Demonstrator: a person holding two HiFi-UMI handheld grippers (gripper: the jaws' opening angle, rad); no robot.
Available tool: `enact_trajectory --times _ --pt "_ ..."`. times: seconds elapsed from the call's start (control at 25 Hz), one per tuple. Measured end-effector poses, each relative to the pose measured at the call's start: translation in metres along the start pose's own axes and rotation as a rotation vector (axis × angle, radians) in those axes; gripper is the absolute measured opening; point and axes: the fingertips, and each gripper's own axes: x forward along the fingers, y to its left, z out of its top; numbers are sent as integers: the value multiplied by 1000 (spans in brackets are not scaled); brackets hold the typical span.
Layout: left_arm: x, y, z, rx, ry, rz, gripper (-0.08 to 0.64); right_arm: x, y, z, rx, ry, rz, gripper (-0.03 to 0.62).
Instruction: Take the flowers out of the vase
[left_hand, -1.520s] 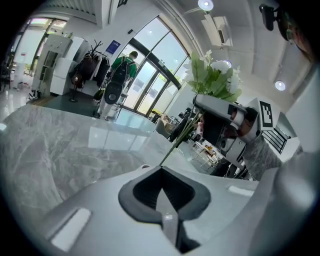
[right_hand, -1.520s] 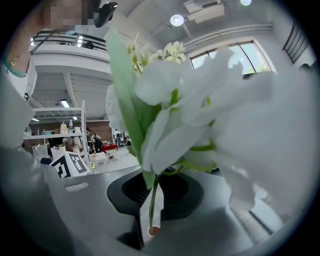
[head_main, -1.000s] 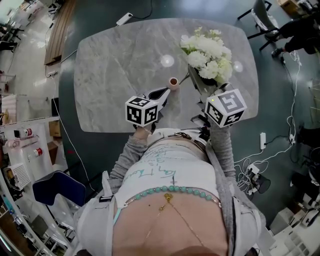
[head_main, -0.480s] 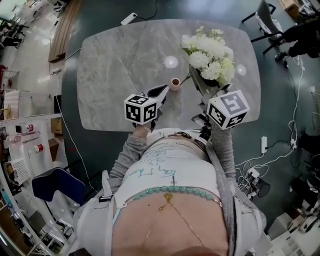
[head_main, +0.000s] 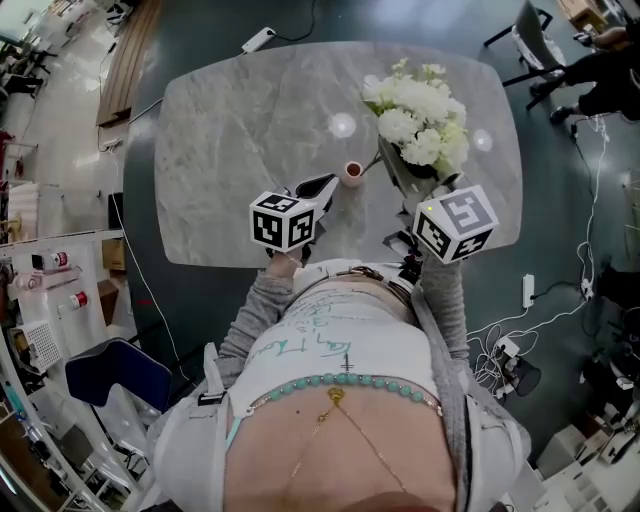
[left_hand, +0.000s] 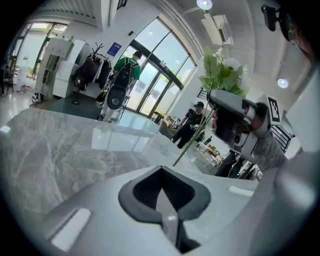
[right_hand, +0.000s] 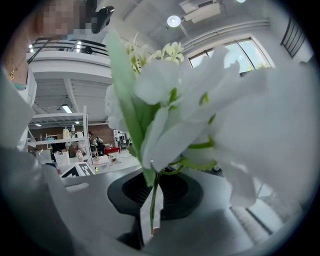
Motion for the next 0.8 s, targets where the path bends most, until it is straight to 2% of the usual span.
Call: enact_trajectory --times 0.8 --pt "9 -6 -7 -7 29 -33 0 1 -6 -7 12 22 -13 48"
